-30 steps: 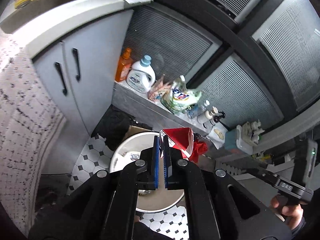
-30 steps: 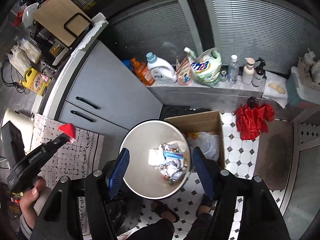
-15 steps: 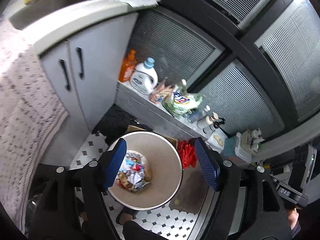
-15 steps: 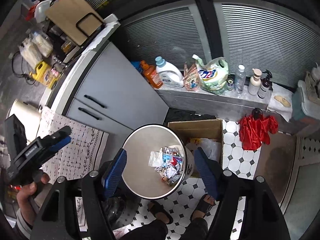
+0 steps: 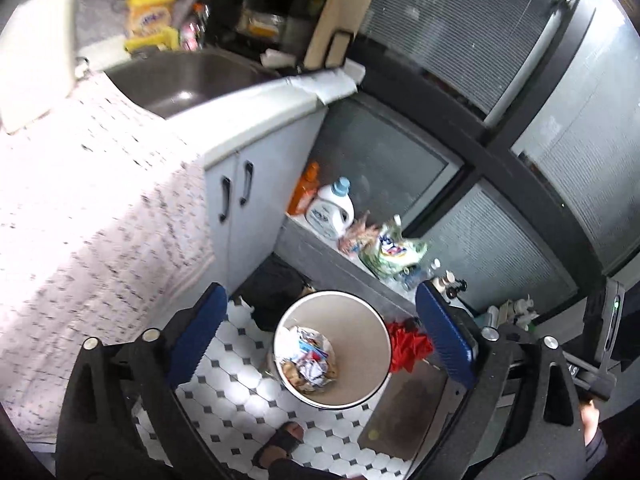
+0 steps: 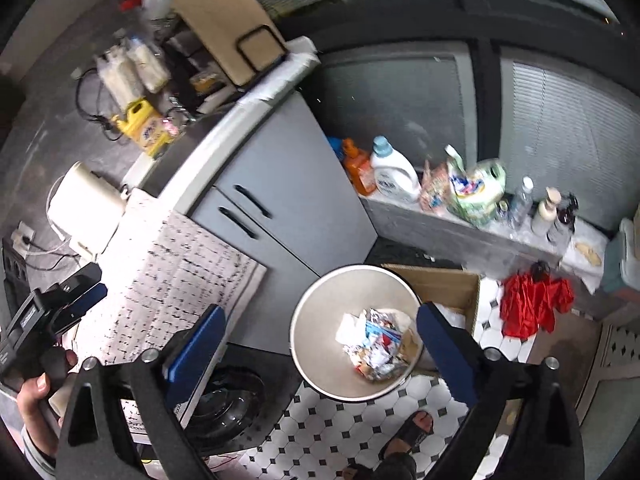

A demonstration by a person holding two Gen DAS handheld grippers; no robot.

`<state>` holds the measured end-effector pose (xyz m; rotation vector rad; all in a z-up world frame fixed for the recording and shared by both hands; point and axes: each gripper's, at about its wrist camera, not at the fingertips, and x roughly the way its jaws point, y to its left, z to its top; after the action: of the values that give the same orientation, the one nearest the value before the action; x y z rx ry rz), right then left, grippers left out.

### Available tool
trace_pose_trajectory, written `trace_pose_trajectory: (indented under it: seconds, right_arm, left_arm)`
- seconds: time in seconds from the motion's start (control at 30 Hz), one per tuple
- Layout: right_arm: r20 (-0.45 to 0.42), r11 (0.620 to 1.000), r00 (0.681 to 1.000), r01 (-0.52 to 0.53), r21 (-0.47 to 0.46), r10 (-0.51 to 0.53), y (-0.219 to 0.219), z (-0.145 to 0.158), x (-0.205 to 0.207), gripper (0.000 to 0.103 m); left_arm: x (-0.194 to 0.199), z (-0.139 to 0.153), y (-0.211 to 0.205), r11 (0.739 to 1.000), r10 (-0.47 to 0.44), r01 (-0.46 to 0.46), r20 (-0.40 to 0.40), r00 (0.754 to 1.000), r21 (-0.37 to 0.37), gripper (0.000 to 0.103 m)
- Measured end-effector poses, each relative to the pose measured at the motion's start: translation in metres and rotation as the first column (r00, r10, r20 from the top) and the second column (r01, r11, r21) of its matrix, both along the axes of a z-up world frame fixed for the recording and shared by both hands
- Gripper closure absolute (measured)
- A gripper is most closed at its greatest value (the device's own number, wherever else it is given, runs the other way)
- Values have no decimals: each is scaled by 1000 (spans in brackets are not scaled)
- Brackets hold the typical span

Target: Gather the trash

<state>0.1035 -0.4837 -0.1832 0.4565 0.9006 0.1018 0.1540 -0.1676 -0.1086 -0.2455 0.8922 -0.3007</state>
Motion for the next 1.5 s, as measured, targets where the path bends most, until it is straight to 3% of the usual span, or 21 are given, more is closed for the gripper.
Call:
trace_pose_trajectory:
  seconds: [0.33, 0.57, 0.93, 1.17, 1.5]
  right_arm:
    - [94, 996, 992, -79, -46, 83, 70, 65, -35, 8]
    - [154, 991, 980, -121, -63, 129, 113, 95, -67, 8]
    - [250, 976, 945, -198, -85, 213, 169, 130, -112, 8]
    - [310, 980, 930, -192, -48, 197, 183, 150, -136, 8]
    - [312, 958, 906, -269, -97, 286, 214, 158, -149, 8]
  left_arm:
    - [-84, 63, 68, 993, 116, -119, 133, 984, 12, 6]
    - [-146, 93, 116, 975, 204, -218, 209, 956, 46, 6]
    - [-217, 123, 167, 941, 308, -335, 296, 904, 41, 6]
    - [-251, 138, 187, 921, 360, -389, 323, 875, 28, 6]
    - [-284, 147, 205, 894, 416, -448, 358, 836, 9, 6]
